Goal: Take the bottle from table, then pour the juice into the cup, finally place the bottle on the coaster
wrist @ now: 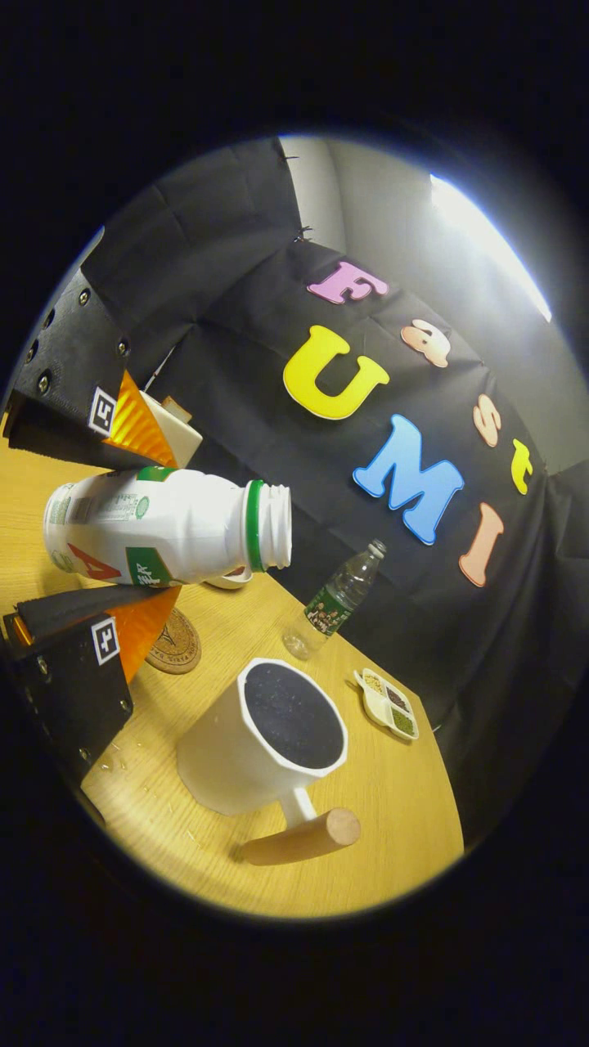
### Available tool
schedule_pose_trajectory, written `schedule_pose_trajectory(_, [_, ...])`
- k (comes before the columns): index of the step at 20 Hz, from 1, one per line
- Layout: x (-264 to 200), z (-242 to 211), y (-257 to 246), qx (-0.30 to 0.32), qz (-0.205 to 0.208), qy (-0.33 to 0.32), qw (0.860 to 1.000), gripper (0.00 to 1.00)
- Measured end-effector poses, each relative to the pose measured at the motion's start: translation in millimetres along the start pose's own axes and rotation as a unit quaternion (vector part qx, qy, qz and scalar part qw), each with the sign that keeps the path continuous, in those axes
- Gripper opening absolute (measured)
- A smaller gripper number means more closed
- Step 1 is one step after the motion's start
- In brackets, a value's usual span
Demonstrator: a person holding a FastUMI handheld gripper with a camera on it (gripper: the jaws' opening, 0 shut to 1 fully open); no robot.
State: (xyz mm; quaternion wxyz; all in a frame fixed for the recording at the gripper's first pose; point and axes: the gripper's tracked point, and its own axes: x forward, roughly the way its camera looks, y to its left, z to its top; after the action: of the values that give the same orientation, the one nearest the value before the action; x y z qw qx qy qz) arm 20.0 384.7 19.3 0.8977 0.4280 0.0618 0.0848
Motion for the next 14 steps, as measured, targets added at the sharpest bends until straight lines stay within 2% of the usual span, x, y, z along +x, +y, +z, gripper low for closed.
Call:
schedule_pose_trajectory(6, [-0.3, 2.4, 0.2, 0.059, 0.021, -0.005, 0.998, 0.65])
schedule_pose_trajectory(14, [1.6, 2.3, 0.5, 0.103, 0.035, -0.009, 0.994, 0.65])
